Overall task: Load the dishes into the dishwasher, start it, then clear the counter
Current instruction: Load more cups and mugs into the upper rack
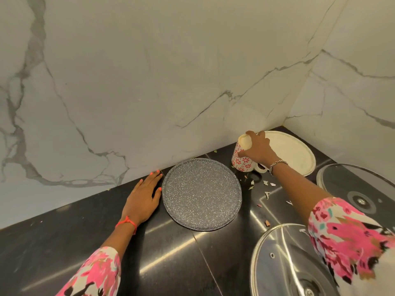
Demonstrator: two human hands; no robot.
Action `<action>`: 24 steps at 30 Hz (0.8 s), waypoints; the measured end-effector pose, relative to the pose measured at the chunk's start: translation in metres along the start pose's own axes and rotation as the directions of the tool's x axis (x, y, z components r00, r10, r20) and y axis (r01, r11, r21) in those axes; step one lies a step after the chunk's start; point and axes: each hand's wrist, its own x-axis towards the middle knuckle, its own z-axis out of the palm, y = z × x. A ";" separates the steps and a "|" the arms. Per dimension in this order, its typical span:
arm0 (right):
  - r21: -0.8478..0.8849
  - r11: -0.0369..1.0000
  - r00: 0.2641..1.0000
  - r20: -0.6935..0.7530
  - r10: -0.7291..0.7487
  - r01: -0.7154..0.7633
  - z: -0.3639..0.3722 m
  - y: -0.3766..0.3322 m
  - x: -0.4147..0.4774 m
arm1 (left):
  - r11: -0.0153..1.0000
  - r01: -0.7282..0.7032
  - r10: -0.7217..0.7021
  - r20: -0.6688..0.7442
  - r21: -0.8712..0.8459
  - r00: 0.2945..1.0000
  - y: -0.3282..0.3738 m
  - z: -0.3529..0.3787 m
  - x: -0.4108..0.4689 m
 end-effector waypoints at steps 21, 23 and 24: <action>0.247 0.955 0.980 -0.147 -0.133 0.167 -0.030 -0.060 -0.301 | 0.980 0.084 -0.069 0.090 -0.181 0.994 0.068 -0.039 -0.229; 0.256 0.953 0.981 -0.147 -0.130 0.165 -0.023 -0.062 -0.354 | 0.985 0.049 -0.035 0.083 -0.168 0.996 0.078 -0.043 -0.279; 0.273 0.948 0.981 -0.151 -0.124 0.162 -0.019 -0.062 -0.380 | 0.986 0.032 -0.020 0.075 -0.161 0.997 0.083 -0.045 -0.302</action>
